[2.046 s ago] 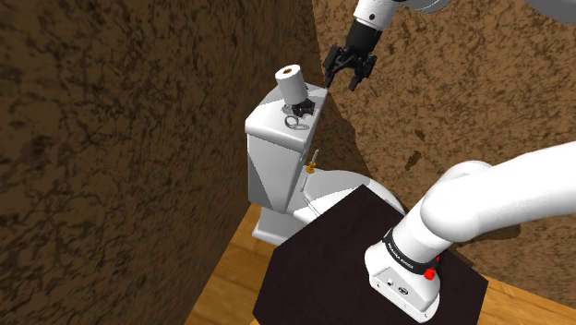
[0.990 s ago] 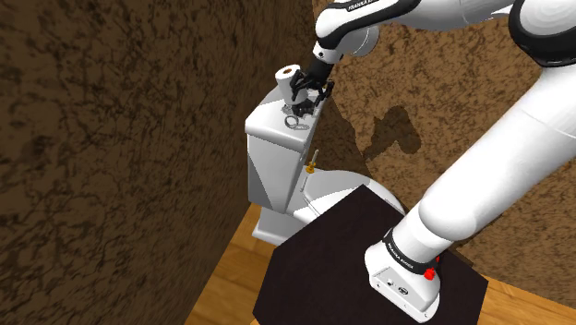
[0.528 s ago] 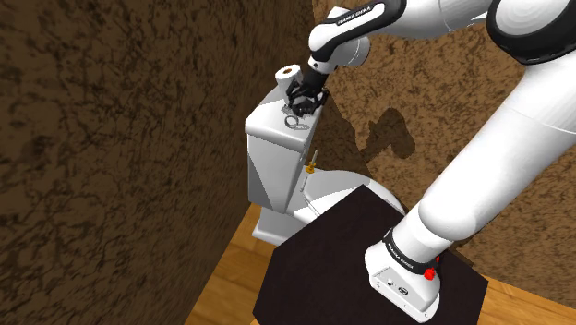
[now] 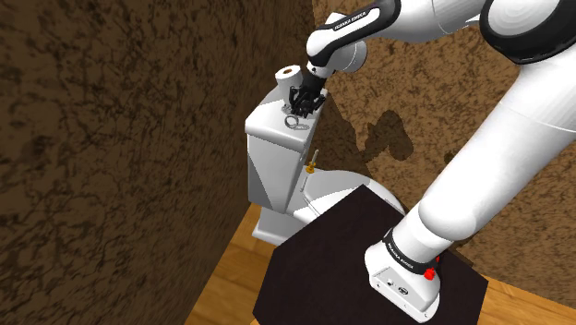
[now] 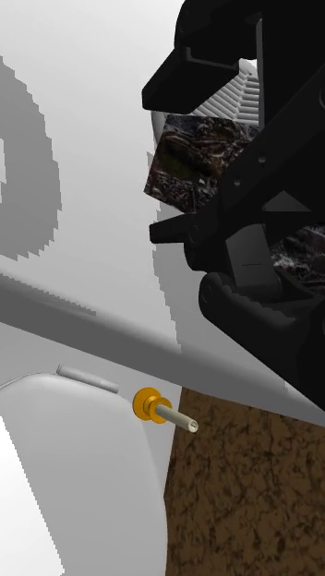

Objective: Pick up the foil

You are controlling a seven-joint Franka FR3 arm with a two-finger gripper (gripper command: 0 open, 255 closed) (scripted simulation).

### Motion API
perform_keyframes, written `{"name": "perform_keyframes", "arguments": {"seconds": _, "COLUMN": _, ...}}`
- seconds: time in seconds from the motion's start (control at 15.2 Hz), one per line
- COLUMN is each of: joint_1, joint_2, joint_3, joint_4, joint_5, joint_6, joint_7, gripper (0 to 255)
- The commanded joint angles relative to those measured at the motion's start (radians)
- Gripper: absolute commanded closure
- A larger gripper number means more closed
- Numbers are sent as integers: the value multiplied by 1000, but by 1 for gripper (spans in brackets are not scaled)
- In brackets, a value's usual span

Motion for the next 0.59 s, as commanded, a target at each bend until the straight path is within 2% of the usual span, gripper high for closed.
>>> {"name": "perform_keyframes", "arguments": {"seconds": 0.0, "joint_1": 0, "joint_2": 2, "joint_3": 0, "joint_4": -1, "joint_5": 0, "joint_6": 2, "joint_7": -1, "gripper": 255}}
{"name": "perform_keyframes", "arguments": {"seconds": 0.26, "joint_1": 0, "joint_2": 0, "joint_3": 0, "joint_4": -3, "joint_5": 0, "joint_6": 2, "joint_7": 0, "gripper": 255}}
{"name": "perform_keyframes", "arguments": {"seconds": 0.53, "joint_1": -1, "joint_2": -29, "joint_3": -2, "joint_4": 20, "joint_5": -13, "joint_6": -49, "joint_7": 13, "gripper": 255}}
